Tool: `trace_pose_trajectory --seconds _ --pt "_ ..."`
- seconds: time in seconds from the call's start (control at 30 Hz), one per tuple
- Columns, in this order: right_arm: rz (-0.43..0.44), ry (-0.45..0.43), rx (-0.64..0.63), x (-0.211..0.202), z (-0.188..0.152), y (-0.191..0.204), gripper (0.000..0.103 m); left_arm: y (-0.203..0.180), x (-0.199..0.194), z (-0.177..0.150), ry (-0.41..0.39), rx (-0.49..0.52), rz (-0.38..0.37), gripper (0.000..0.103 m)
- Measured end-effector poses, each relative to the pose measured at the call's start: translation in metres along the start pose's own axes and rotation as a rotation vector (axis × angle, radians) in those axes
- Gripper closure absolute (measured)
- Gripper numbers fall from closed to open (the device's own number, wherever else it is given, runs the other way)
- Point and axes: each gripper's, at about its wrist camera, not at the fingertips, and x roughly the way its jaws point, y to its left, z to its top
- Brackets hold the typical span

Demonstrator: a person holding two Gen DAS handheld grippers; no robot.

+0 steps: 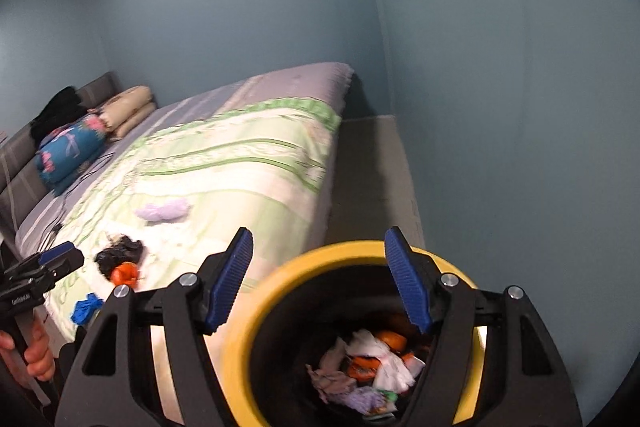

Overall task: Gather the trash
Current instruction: 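Move both tools back over the bed toward the blue glove and orange, then grasp the blue glove with the left tool while the right grasps the orange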

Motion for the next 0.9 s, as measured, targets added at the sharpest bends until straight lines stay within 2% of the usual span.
trace_pose_trajectory --seconds 0.13,0.33,0.6,0.9 --pt "0.072 -0.012 -0.062 0.007 0.008 0.036 0.038 0.035 -0.025 0.005 -0.051 -0.027 0.076 0.017" --pt "0.171 0.012 -0.149 0.027 0.013 0.093 0.038 0.081 -0.045 -0.002 -0.056 -0.092 0.155 0.016" --pt "0.303 0.106 -0.231 0.06 0.004 0.162 0.038 0.126 -0.048 -0.033 -0.004 -0.135 0.243 0.016" --pt "0.387 0.201 -0.361 0.098 -0.025 0.233 0.038 0.17 -0.034 -0.07 0.061 -0.245 0.256 0.016"
